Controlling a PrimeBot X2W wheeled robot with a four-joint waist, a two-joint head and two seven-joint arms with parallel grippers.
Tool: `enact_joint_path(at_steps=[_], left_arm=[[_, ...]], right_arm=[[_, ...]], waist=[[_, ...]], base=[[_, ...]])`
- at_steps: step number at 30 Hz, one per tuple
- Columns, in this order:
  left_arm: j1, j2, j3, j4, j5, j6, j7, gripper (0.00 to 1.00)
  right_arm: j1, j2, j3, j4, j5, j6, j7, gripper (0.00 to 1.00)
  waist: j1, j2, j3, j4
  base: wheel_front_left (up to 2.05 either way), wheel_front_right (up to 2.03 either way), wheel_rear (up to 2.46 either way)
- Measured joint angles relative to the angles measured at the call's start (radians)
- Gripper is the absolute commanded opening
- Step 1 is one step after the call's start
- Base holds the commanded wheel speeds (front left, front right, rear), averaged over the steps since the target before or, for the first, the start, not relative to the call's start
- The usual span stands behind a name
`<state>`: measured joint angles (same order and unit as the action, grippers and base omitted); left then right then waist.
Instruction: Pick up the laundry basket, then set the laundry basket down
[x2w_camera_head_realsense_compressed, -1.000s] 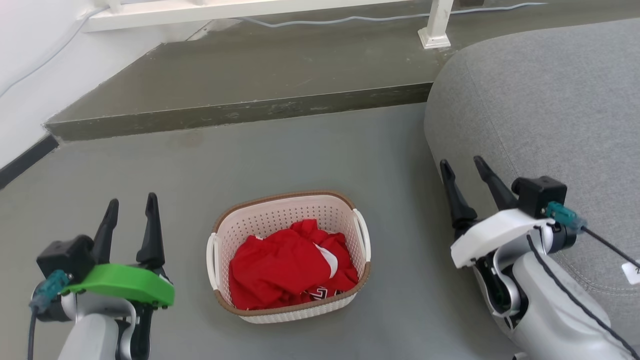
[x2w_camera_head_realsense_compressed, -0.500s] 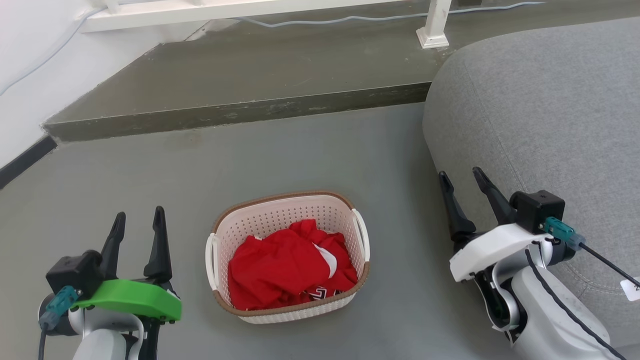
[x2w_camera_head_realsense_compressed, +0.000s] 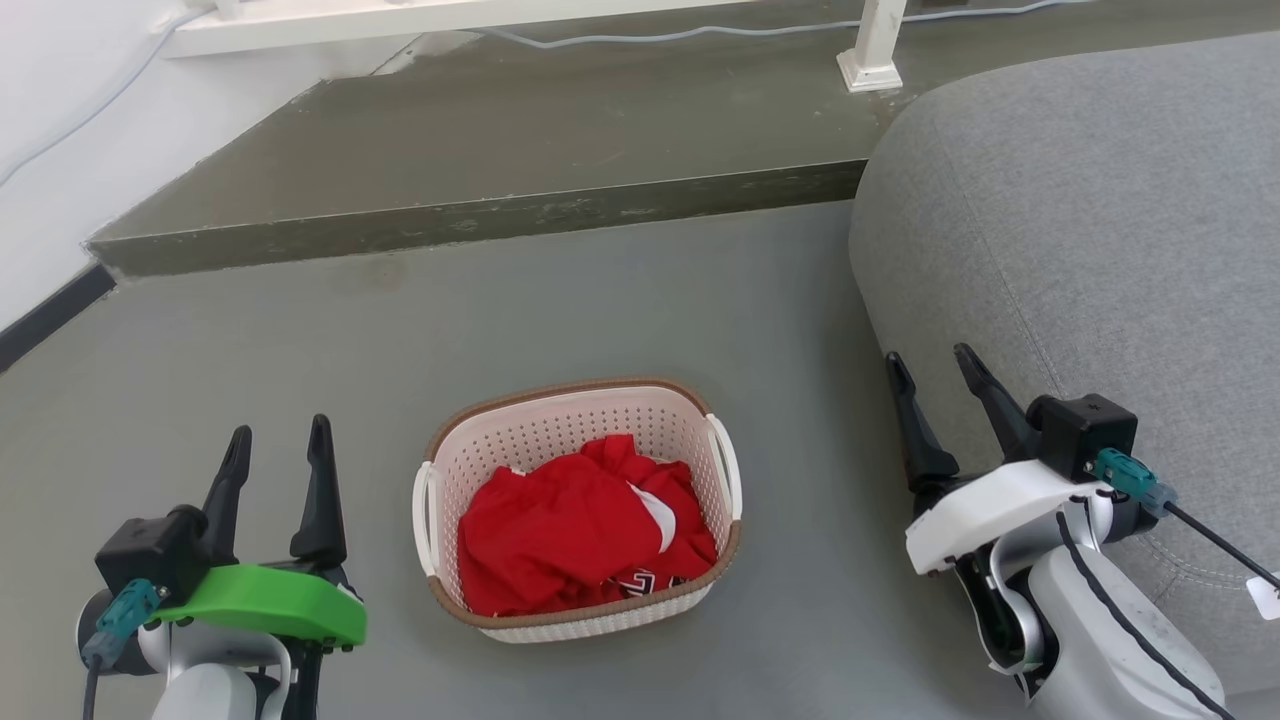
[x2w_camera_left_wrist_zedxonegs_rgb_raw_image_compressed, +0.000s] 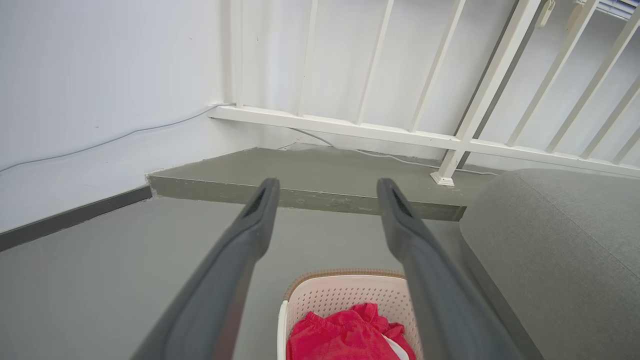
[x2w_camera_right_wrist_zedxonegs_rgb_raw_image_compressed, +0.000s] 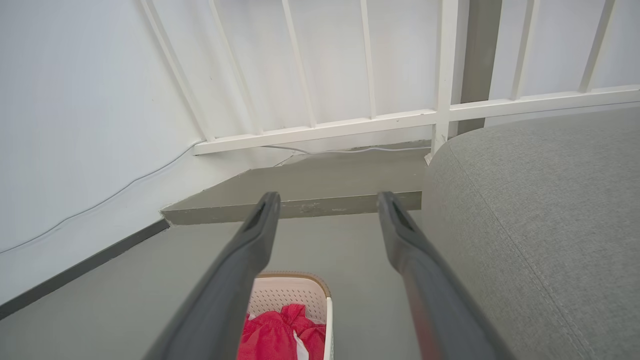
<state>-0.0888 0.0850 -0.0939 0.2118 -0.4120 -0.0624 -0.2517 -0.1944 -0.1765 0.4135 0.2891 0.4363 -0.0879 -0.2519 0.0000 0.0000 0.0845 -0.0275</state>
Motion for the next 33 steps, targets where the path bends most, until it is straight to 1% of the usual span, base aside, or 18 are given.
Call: enact_joint_path(at_steps=[2,8,12,13,17,22,24,33], left_arm=[[0.002,-0.001,0.002,0.0,0.003,0.0,0.0,1.0],[0.003,-0.008,0.012,-0.002,0.008,-0.008,0.0,1.0],[0.007,-0.009,0.015,-0.002,0.012,-0.01,0.0,1.0],[0.008,-0.01,0.014,-0.001,0.012,-0.016,0.0,0.0],[0.025,-0.023,0.007,0.04,0.011,-0.016,0.004,0.0],[0.028,-0.03,0.015,0.05,-0.02,-0.016,0.015,0.0],[0.028,-0.03,0.023,0.055,-0.039,-0.016,0.026,0.0],[0.027,-0.031,0.037,0.067,-0.171,-0.016,0.067,0.0]], right_arm=[[0.0,0.003,-0.005,-0.001,-0.006,0.007,0.0,1.0],[0.015,0.011,-0.014,-0.002,-0.01,0.009,0.0,1.0],[0.02,0.017,-0.02,-0.002,-0.015,0.017,0.0,1.0],[0.02,0.018,-0.021,-0.001,-0.015,0.017,0.0,0.0],[0.052,0.029,-0.014,0.033,-0.013,0.017,0.0,0.0],[0.069,0.034,-0.026,0.034,0.015,0.019,0.004,0.0],[0.069,0.036,-0.033,0.032,0.039,0.027,0.007,0.0],[0.072,0.047,-0.075,0.023,0.174,0.043,0.037,0.0]], waist=[[0.0,0.0,0.001,0.001],[0.0,0.0,0.001,0.001],[0.0,0.0,0.001,0.001],[0.0,0.0,0.001,0.001],[0.0,0.0,0.001,0.001],[0.0,0.0,-0.002,0.001],[0.0,0.0,-0.004,0.002],[0.0,0.0,-0.013,0.005]], base=[[0.0,0.0,0.0],[0.0,0.0,0.0],[0.0,0.0,0.0],[0.0,0.0,0.0],[0.0,0.0,0.0],[0.0,0.0,0.0],[0.0,0.0,0.0],[0.0,0.0,0.0]])
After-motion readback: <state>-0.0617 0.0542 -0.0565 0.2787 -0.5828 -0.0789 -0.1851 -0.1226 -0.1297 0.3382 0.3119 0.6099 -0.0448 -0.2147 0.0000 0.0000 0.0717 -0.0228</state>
